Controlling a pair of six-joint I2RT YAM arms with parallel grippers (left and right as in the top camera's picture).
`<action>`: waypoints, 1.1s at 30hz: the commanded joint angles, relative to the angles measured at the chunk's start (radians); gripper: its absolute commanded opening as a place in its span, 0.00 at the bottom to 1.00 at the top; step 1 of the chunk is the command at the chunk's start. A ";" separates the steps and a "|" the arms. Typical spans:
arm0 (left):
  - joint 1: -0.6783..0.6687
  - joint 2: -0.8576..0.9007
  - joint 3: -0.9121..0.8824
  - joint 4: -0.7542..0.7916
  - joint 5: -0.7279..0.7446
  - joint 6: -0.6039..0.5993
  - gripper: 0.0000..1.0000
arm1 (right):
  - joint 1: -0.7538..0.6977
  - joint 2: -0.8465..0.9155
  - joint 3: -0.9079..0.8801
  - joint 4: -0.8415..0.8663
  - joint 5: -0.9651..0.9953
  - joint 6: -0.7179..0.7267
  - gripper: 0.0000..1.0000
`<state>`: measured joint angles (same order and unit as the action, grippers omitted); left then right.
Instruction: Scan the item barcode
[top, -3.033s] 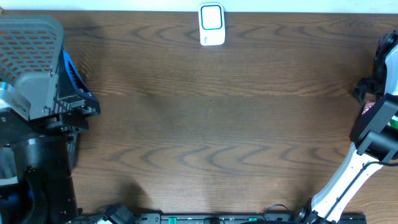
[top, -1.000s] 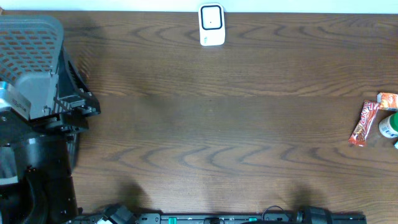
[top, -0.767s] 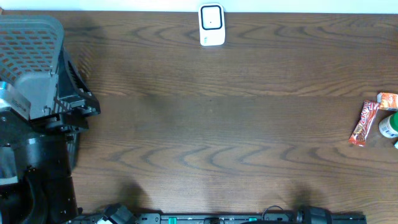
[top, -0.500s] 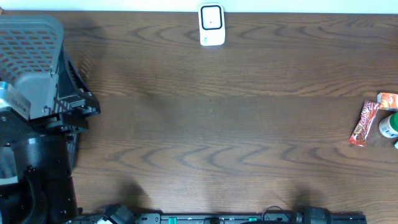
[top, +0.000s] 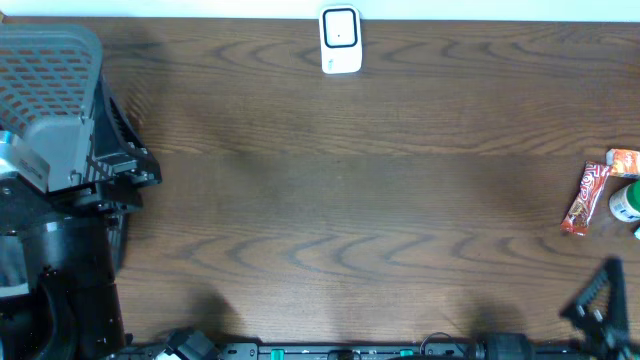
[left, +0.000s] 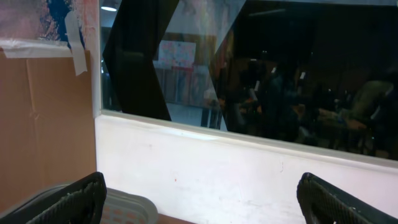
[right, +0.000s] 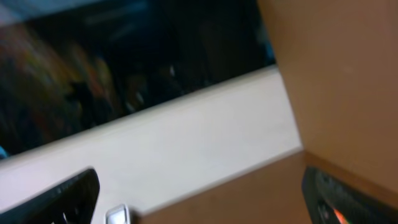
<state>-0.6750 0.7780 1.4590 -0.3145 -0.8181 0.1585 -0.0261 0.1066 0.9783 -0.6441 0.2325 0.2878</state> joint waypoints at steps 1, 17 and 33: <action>0.003 -0.001 -0.002 0.001 -0.006 0.013 0.98 | 0.020 -0.026 -0.125 0.088 -0.058 0.006 0.99; 0.003 -0.001 -0.002 0.001 -0.006 0.013 0.98 | 0.025 -0.101 -0.554 0.395 -0.060 0.084 0.99; 0.003 -0.001 -0.002 0.001 -0.006 0.013 0.98 | 0.046 -0.101 -0.913 0.686 -0.063 0.100 0.99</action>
<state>-0.6750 0.7780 1.4590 -0.3149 -0.8181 0.1585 -0.0017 0.0124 0.1036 0.0139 0.1745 0.3759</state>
